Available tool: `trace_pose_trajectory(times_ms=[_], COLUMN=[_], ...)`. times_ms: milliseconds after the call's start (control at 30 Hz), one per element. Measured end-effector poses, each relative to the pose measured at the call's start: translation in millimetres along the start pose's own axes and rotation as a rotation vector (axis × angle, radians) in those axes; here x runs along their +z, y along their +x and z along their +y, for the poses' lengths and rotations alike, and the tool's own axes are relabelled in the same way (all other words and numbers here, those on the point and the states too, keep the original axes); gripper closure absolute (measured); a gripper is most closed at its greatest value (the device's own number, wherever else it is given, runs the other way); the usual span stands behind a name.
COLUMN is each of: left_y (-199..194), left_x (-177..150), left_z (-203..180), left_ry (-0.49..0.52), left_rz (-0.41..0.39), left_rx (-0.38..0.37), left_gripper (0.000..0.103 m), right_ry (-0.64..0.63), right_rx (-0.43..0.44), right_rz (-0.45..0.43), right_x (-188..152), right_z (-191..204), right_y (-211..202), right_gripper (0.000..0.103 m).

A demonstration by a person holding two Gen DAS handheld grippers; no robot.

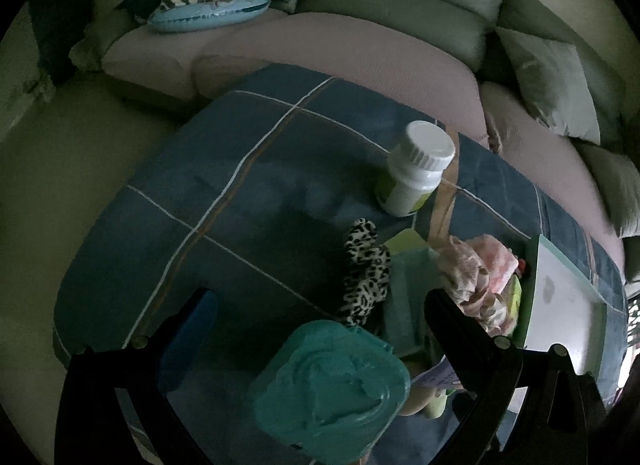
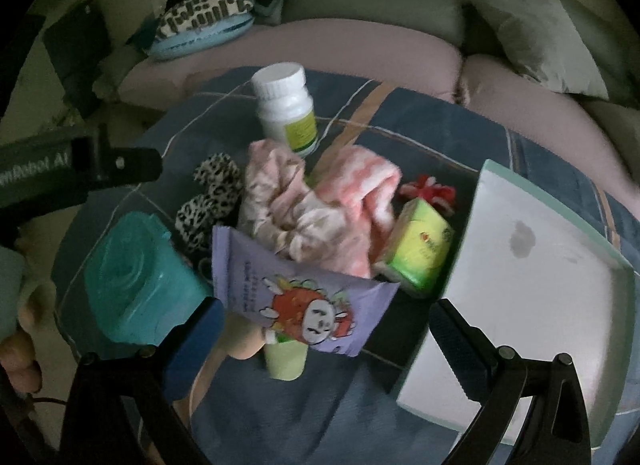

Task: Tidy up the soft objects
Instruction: 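Move the right gripper down onto the purple cartoon snack packet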

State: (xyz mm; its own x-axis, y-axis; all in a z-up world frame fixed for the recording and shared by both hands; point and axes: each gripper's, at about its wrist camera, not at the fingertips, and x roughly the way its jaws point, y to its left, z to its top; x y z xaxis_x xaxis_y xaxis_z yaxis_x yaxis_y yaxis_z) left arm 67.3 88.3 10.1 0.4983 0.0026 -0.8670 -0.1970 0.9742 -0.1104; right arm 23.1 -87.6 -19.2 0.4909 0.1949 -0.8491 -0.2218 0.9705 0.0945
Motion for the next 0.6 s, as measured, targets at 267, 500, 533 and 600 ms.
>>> trace_pose_trajectory(times_ms=[267, 500, 533, 600], left_y=[0, 3, 4, 4], left_x=[-1, -2, -2, -3], left_z=[4, 3, 3, 3], left_ry=[-0.007, -0.003, -0.003, -0.001], left_rz=[0.003, 0.012, 0.014, 0.014], left_rx=[0.004, 0.012, 0.013, 0.016], left_gripper=[0.000, 0.000, 0.000, 0.000], right_ry=[0.059, 0.094, 0.101, 0.119], right_rx=[0.061, 0.055, 0.055, 0.059], right_rz=[0.002, 0.006, 0.008, 0.004], right_x=[1, 2, 2, 0], right_z=[-1, -4, -6, -11], right_y=[12, 24, 25, 23], right_gripper=[0.000, 0.014, 0.017, 0.031])
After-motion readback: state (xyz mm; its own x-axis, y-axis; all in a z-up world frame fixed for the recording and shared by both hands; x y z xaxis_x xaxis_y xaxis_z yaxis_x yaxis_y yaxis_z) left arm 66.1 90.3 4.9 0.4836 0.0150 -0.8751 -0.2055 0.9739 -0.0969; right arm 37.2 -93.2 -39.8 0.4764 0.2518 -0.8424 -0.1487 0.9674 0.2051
